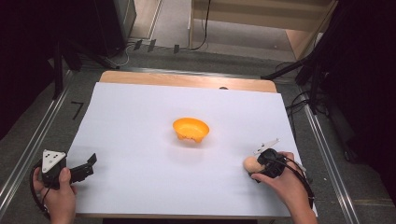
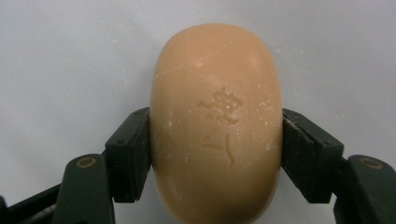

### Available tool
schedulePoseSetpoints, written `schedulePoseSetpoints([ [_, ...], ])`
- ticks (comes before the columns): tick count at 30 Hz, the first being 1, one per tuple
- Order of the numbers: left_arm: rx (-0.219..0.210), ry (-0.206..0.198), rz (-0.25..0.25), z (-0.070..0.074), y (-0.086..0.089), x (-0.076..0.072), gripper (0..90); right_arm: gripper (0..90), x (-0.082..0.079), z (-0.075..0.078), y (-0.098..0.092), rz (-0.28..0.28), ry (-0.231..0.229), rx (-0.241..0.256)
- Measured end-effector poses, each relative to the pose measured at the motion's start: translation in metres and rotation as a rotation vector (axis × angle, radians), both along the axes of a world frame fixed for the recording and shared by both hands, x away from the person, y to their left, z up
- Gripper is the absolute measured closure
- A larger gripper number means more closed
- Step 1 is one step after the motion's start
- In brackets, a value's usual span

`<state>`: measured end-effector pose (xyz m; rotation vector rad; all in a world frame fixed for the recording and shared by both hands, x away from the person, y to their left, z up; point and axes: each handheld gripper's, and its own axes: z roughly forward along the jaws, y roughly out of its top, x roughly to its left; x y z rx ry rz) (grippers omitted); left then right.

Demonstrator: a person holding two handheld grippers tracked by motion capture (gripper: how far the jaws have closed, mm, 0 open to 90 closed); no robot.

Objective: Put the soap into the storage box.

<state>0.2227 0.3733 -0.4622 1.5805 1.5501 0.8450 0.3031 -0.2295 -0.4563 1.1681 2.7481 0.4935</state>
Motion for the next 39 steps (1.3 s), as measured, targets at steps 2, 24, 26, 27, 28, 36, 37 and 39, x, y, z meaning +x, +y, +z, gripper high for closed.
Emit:
schedulePoseSetpoints([
  [2,0.000,0.001,-0.001,0.000,0.000,0.000,0.0,32.8,0.001,0.000,0.000,0.002,0.000,-0.004],
  [24,-0.005,0.000,-0.002,0.000,0.001,0.000,0.0,33.4,0.011,0.021,0.014,0.134,-0.014,-0.044],
  [26,-0.002,0.002,-0.002,0.000,0.000,0.000,0.0,33.4,0.013,0.025,0.015,0.143,-0.011,-0.032],
  [27,-0.002,0.001,-0.001,0.000,0.000,0.000,0.0,33.4,0.015,0.027,0.016,0.151,-0.019,-0.035],
  [28,-0.003,0.001,-0.002,0.000,0.001,0.000,0.0,33.4,0.017,0.029,0.017,0.160,-0.023,-0.045],
  [36,-0.006,-0.001,-0.001,0.000,0.001,0.000,0.0,33.4,0.030,0.046,0.025,0.210,-0.053,-0.044],
  [37,-0.006,-0.001,-0.001,0.000,0.001,0.000,0.0,33.4,0.032,0.047,0.025,0.212,-0.060,-0.042],
  [39,-0.006,0.001,-0.003,0.000,0.001,0.000,0.0,33.4,0.035,0.050,0.027,0.224,-0.070,-0.038],
])
